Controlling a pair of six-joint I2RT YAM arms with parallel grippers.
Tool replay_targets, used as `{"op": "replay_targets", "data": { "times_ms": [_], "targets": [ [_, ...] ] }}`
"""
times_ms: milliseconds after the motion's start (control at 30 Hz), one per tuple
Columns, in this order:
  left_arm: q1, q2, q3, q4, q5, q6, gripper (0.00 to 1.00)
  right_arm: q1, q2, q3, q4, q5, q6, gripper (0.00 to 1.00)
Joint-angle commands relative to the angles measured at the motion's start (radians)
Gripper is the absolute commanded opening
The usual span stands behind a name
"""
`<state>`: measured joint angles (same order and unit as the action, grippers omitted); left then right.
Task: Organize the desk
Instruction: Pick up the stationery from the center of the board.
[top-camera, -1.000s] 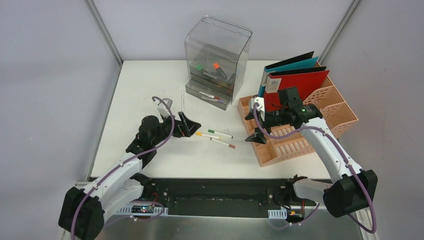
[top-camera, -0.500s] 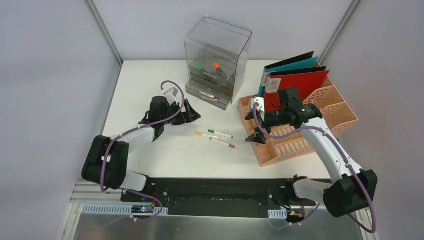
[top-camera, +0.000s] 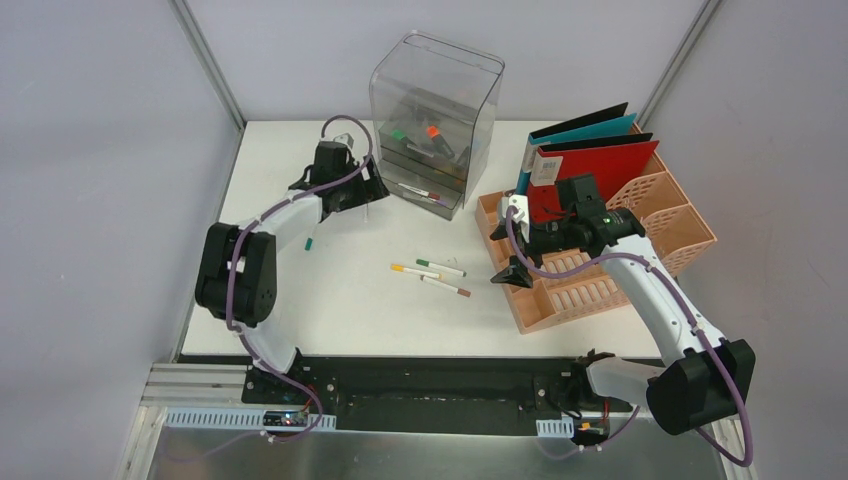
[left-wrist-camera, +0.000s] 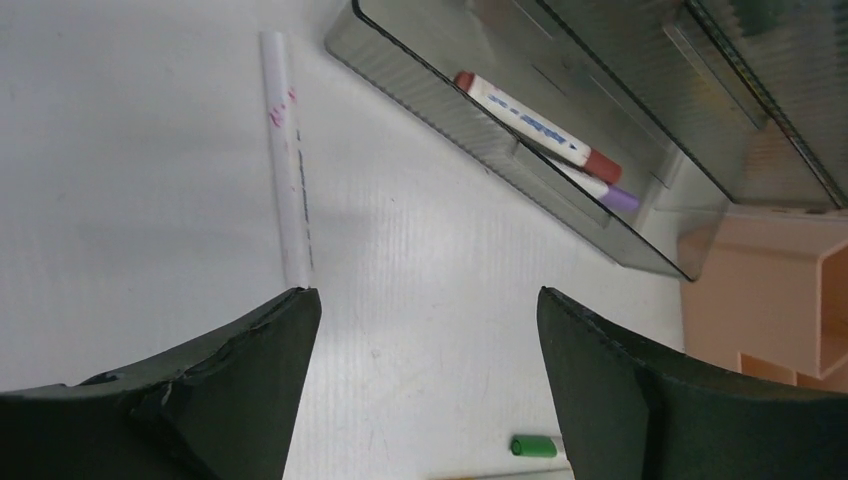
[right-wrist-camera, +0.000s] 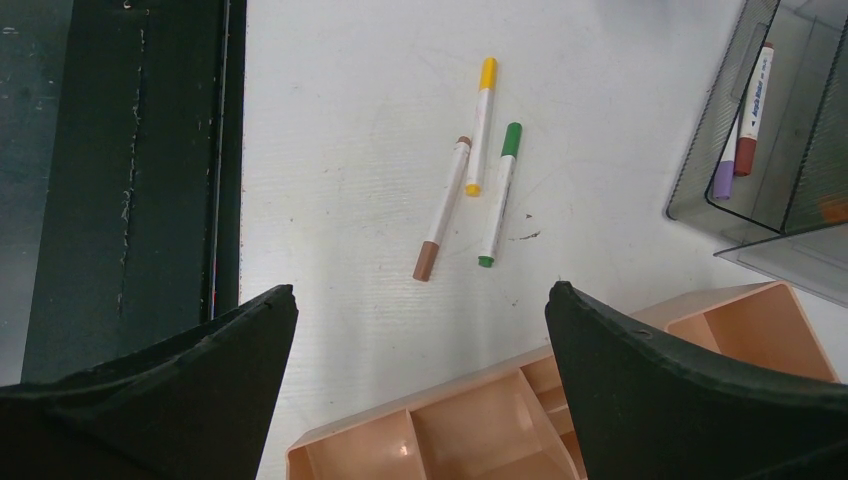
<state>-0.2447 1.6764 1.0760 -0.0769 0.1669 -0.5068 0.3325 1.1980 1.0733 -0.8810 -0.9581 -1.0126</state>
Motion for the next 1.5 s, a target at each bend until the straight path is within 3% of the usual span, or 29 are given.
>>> {"op": "replay_targets", "data": {
  "times_ms": [0,167,733,967,1200,1467],
  "targets": [
    [-0.005,0.090,0.168,-0.236,-0.104,0.078,0.78,0.005,-0.020,0.045,0.009,-0.021,-0.030,0.99],
    [-0.040,0.169,0.300,-0.359,-0.205,0.150,0.77,0.005,-0.018,0.045,0.008,-0.017,-0.030,0.99],
    [-0.041,0.344,0.458,-0.442,-0.255,0.207,0.48,0.005,-0.024,0.047,0.004,-0.015,-0.034,0.99],
    [-0.041,0.380,0.481,-0.455,-0.278,0.203,0.47,0.004,-0.026,0.048,0.001,-0.015,-0.035,0.99],
    [-0.041,0.401,0.498,-0.475,-0.290,0.199,0.38,0.004,-0.024,0.047,0.000,-0.014,-0.038,0.99],
    [-0.041,0.408,0.492,-0.488,-0.316,0.193,0.37,0.005,-0.027,0.048,-0.003,-0.015,-0.040,0.99]
  ]
}}
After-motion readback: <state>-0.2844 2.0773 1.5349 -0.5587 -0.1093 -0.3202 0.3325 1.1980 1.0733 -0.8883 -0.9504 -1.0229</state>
